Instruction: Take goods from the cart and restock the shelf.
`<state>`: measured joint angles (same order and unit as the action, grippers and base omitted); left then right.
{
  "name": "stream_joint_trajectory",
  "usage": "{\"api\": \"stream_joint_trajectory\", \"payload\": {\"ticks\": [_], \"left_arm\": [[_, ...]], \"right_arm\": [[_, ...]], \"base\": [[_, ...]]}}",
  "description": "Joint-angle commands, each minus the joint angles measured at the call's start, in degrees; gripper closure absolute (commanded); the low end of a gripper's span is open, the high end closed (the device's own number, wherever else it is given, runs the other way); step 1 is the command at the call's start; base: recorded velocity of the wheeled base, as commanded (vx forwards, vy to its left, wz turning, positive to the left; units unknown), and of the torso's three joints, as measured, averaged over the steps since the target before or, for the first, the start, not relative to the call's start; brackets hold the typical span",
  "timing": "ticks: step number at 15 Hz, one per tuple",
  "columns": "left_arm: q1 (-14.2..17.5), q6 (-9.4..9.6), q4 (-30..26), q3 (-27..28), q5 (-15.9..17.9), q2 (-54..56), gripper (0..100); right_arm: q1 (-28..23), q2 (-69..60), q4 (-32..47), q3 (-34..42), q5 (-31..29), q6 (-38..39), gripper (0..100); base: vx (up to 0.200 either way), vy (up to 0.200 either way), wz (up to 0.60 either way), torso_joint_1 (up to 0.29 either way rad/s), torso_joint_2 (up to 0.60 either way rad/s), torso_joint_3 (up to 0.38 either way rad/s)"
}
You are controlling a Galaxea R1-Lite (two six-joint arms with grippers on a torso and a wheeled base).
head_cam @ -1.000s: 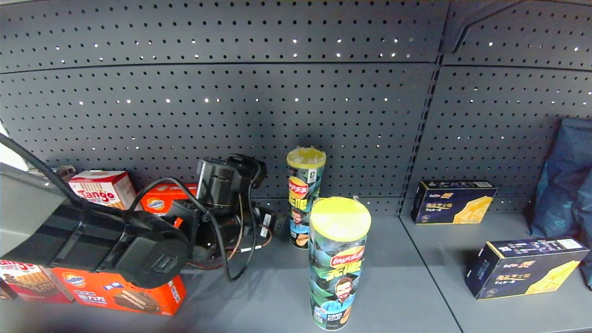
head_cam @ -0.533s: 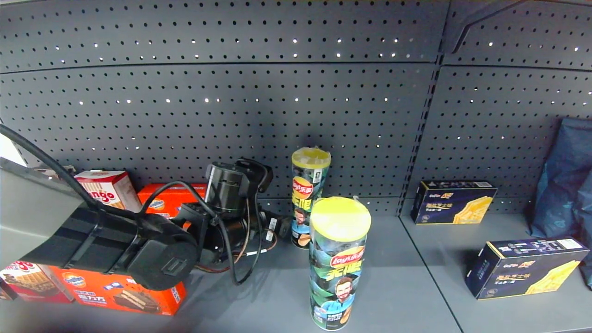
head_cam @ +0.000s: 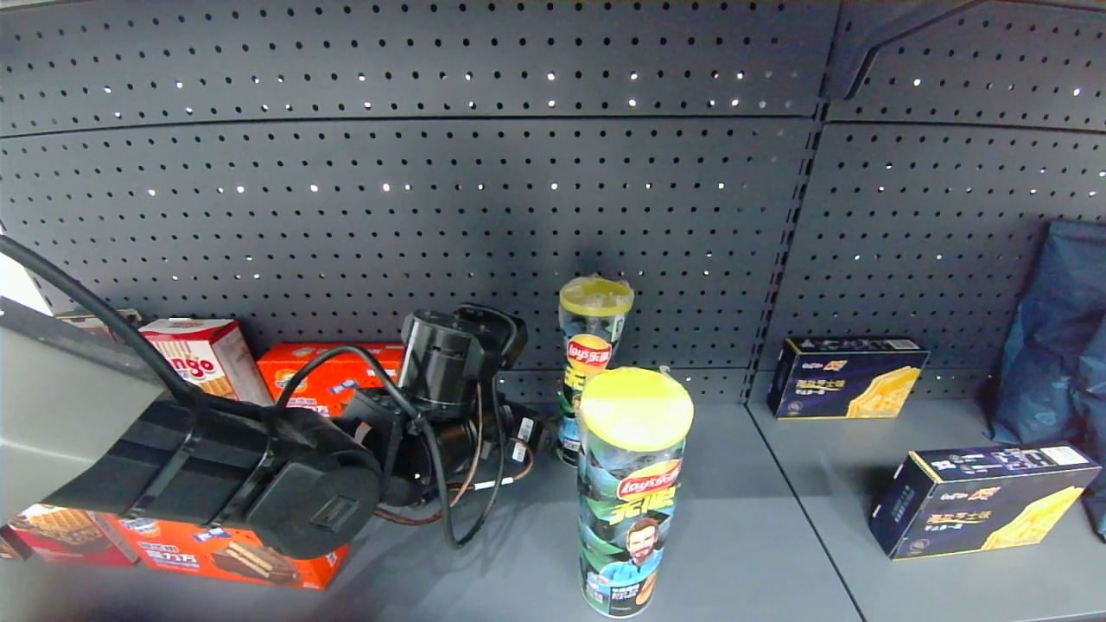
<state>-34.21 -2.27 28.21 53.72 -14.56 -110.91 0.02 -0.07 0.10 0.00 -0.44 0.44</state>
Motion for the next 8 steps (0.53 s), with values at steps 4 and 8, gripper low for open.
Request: {"api": "stream_joint_trajectory", "payload": {"ticks": [4,8], "left_arm": [[-1.6,-0.9,0.0,0.0,0.0,0.1,0],[-1.7,-0.81,0.0,-0.5,-0.1,0.3,0]], "right_arm": [[0.1,0.1,0.0,0.0,-0.2,0.0,0],[0.1,0.1,0.0,0.0,0.0,0.0,0]], "base": [[0.0,0.0,0.0,0.0,0.0,0.0],[0.0,0.0,0.0,0.0,0.0,0.0]]}}
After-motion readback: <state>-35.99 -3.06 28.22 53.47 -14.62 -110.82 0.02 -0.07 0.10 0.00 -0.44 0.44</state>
